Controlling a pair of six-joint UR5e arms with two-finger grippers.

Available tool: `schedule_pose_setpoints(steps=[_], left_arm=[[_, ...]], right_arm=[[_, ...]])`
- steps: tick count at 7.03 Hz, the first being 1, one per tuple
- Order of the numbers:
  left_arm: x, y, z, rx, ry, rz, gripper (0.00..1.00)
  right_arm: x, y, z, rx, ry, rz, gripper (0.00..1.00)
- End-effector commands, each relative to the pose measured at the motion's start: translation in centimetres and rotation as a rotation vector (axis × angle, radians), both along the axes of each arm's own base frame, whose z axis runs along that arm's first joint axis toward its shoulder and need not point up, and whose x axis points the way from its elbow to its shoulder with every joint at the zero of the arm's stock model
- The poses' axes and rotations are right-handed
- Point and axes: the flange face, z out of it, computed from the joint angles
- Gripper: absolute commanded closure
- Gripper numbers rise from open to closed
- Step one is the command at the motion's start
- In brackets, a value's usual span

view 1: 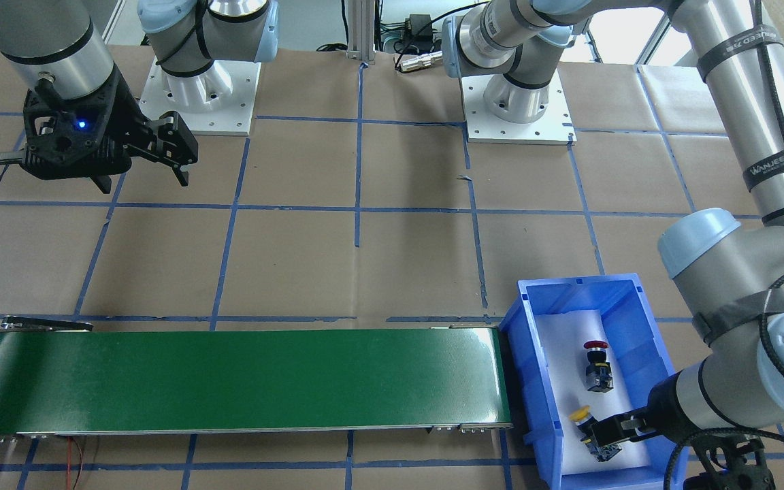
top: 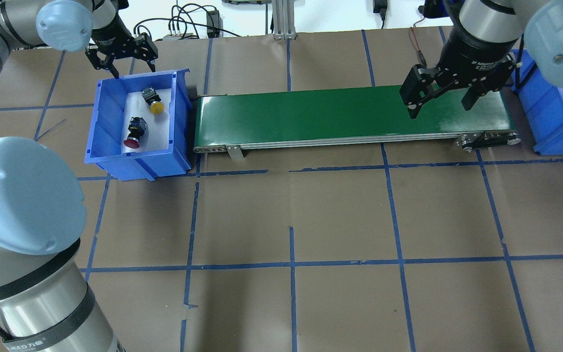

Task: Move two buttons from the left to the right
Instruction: 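Lower the left gripper into the blue bin over the yellow button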

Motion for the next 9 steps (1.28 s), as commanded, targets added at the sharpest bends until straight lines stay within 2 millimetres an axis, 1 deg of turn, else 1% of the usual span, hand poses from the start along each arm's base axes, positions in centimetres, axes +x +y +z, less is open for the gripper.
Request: schedule_pose_setpoints(steps=[1, 4, 5, 6, 7, 9], left_arm=[[0.0, -0.7, -2.1, 0.001, 0.003, 0.003, 0.00], [0.3, -1.2, -4.3, 0.017, -0.004, 0.005, 0.00], [0.3, -1.4, -5.5, 0.020, -0.003, 0.005, 0.00], [0.3, -1.6, -6.1, 0.023, -0.003, 0.003, 0.00], [0.3, -1.6, -7.4, 0.041, -0.001, 0.003, 0.00], [0.3, -1.5, -8.8, 0.063, -0.001, 0.003, 0.01]], right_arm=[[0.0, 0.0, -0.1, 0.001, 0.000, 0.000, 0.00], [0.0, 0.0, -0.1, 0.003, 0.000, 0.000, 0.00], [0.0, 0.0, -0.1, 0.001, 0.000, 0.000, 0.00], [0.0, 0.0, -0.2, 0.004, 0.000, 0.000, 0.00], [0.0, 0.1, -0.1, 0.003, 0.000, 0.000, 0.00], [0.0, 0.0, -0.2, 0.004, 0.000, 0.000, 0.00]])
